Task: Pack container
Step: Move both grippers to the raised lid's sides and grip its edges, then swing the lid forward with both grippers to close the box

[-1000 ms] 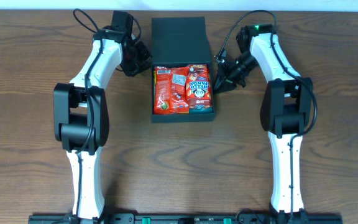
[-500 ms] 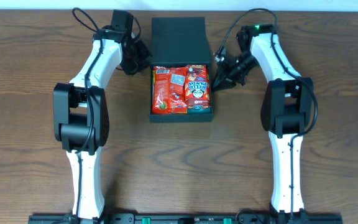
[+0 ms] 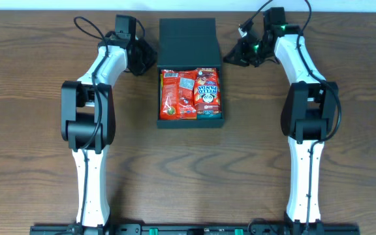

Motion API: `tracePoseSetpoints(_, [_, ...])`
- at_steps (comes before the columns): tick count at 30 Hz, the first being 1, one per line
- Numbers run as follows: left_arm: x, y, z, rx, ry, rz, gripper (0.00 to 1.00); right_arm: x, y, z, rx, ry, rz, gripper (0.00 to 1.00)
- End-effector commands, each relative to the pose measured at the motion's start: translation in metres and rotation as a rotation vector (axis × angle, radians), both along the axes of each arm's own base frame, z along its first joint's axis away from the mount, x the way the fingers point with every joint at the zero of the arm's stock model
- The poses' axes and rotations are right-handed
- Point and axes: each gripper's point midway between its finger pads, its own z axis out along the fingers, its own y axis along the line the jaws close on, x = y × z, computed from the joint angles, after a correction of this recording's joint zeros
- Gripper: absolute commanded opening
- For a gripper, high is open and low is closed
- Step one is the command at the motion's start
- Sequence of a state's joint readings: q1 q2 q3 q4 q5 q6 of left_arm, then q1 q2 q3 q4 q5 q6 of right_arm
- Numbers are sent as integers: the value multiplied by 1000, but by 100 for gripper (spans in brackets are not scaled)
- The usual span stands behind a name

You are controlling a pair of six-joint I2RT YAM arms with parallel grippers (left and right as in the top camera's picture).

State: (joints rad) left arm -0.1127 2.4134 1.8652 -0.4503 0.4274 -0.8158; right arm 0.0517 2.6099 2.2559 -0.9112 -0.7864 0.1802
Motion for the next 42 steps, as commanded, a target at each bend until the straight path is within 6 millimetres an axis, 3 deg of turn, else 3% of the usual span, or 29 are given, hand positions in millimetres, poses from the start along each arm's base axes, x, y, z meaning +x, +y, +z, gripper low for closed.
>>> tracePoseSetpoints(1, [4, -5, 1, -52, 6, 14, 6, 0, 9, -4, 57, 44, -19, 1])
tracePoseSetpoints(10, [11, -16, 9, -108, -39, -18, 6, 0, 24, -24, 192, 126, -33, 2])
tracePoseSetpoints(14, [11, -19, 11, -126, -42, -29, 6, -3, 30, -24, 241, 142, -17, 1])
tracePoseSetpoints(21, [13, -25, 16, -158, -63, -53, 6, 6, 48, 14, 434, 21, 82, 1])
tracePoseSetpoints(34, [18, -48, 44, -272, -210, -240, 6, -8, 57, 68, 709, -92, 281, 2])
tracePoseSetpoints(42, [26, -50, 83, -408, -387, -382, 6, -8, 57, 73, 726, -118, 304, 2])
